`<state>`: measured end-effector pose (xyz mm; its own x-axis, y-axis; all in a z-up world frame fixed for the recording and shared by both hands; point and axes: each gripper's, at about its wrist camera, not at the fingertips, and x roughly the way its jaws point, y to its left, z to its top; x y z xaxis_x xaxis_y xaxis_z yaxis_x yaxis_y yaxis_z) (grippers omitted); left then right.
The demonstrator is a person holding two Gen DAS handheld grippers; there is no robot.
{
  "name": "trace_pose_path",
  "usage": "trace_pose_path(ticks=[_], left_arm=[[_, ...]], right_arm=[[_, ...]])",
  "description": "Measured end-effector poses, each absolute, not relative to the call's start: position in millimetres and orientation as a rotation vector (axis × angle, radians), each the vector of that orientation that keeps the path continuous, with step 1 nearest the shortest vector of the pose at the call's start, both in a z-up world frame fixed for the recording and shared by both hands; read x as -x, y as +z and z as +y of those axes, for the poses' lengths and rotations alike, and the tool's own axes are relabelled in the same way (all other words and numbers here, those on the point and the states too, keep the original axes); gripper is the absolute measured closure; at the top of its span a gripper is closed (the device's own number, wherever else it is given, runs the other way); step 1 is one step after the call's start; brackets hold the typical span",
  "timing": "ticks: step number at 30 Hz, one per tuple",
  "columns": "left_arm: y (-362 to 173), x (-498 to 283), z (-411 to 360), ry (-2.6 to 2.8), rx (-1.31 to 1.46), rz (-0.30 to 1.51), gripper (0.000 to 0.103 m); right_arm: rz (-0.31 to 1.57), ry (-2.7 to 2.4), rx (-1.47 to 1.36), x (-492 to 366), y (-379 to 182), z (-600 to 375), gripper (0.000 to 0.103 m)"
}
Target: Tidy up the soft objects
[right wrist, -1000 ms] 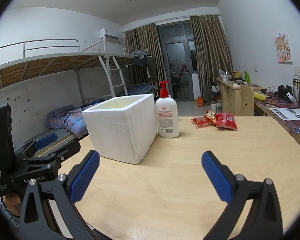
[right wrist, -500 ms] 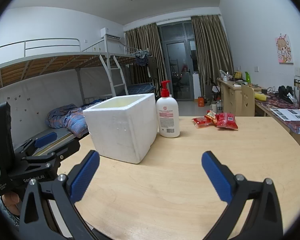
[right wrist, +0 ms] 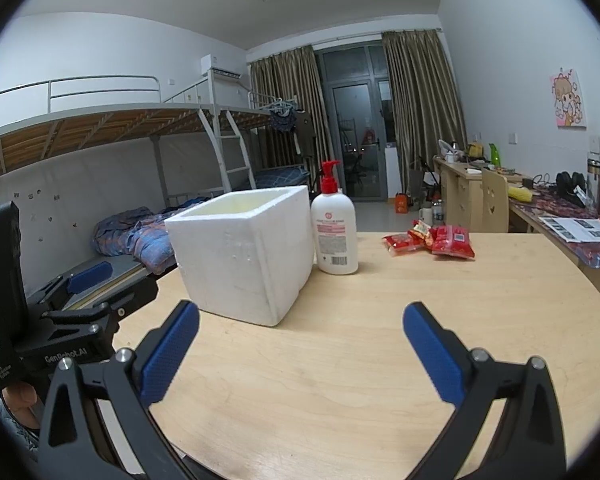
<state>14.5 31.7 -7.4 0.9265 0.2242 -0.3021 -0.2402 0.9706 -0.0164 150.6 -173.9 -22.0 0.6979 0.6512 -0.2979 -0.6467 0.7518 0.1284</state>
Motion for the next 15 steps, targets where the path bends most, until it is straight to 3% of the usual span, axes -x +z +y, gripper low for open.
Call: trace_pose_path(ticks=[15], left_arm=[[-6.1, -14.8, 30.9, 0.239, 0.057, 0.304, 0.0]], right_arm=[[0.337, 0.727, -0.007, -151.9, -24.4, -174.7, 0.0]])
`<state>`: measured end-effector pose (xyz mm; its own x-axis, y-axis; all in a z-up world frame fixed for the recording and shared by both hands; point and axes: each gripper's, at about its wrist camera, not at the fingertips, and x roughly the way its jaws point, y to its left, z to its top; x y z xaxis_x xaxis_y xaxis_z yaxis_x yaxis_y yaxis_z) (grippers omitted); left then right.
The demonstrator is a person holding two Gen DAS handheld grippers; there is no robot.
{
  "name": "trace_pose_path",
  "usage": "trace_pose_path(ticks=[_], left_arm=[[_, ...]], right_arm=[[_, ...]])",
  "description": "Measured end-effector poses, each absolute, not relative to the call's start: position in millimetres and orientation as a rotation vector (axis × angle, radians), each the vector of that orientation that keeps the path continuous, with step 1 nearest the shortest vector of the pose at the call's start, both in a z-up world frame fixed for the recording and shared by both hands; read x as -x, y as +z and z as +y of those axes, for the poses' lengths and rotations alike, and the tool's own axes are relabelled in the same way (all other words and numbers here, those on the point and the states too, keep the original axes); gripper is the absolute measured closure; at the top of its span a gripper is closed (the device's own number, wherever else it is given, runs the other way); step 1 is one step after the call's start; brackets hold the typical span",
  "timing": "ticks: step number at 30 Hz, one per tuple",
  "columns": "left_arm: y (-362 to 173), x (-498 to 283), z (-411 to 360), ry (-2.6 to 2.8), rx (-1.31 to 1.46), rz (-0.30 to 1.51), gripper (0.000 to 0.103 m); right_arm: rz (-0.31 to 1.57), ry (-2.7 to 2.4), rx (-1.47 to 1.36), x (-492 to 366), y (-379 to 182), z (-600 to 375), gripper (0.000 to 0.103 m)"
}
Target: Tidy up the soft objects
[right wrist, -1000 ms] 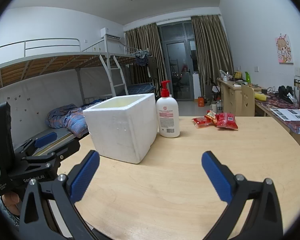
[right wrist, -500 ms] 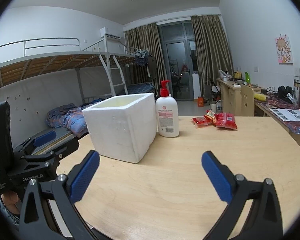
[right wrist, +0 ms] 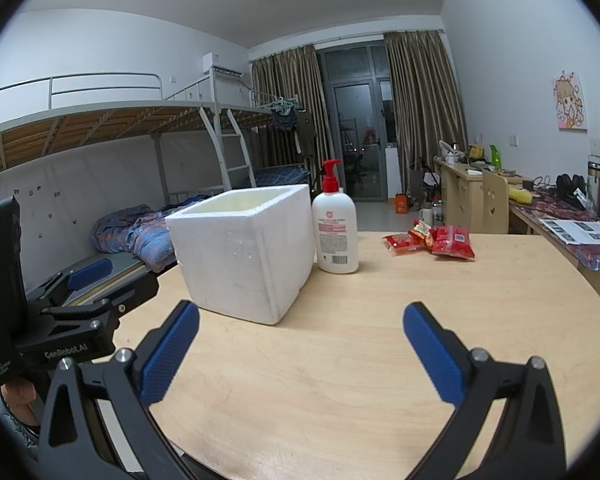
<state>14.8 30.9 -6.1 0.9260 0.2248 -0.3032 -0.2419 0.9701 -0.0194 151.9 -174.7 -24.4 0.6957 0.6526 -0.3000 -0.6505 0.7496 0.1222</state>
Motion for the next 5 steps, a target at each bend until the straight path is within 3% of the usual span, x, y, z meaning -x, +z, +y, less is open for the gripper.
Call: trace_pose_path(ticks=[5], left_arm=[[-6.9, -14.4, 31.1, 0.242, 0.051, 0.304, 0.0]], right_arm=[[0.341, 0.729, -0.003, -152.5, -25.5, -174.6, 0.0]])
